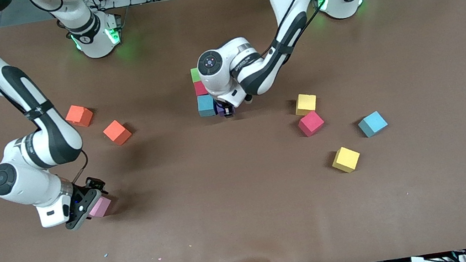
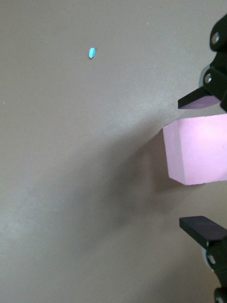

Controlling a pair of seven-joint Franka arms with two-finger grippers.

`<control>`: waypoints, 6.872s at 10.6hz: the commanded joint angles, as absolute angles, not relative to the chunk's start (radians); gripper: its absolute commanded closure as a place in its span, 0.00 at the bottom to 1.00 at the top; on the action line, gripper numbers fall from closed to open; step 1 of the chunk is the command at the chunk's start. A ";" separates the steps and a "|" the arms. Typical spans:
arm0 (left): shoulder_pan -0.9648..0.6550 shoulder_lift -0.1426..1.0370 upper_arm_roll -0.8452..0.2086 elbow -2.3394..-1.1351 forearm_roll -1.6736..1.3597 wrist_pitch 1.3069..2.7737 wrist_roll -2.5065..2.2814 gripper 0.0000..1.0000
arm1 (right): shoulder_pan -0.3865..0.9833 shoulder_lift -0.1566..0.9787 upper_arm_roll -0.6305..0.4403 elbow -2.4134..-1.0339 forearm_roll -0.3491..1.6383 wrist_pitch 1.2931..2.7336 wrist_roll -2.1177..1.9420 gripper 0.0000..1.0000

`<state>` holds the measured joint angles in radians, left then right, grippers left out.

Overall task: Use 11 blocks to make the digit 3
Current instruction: 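Grasp the pink cube with the right gripper while the left gripper lowers purple, then open the left gripper on the purple cube while the right gripper lifts pink, then grasp the magenta cube with the left gripper while the right gripper carries pink, then lower the pink cube at the cube column and open the right gripper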

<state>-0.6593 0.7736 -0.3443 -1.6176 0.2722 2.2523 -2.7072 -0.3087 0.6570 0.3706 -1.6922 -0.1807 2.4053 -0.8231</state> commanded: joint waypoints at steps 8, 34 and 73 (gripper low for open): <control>-0.673 0.770 -0.342 -1.615 0.411 2.259 -2.714 1.00 | -0.324 0.693 0.342 -1.776 -0.183 2.537 -0.890 0.00; -0.276 0.514 -0.472 -1.744 0.382 2.148 -2.143 0.00 | 0.181 0.503 0.356 -1.908 -0.173 2.464 0.525 1.00; 0.147 0.635 -0.646 -1.896 0.354 2.306 -1.633 1.00 | 0.364 0.531 0.310 -1.887 -0.336 2.504 0.977 0.00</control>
<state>0.1585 0.6353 -0.6349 -1.9101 0.3745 2.3276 -1.5368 0.3947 0.5552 0.3020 -1.9080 -0.3296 2.5512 0.9659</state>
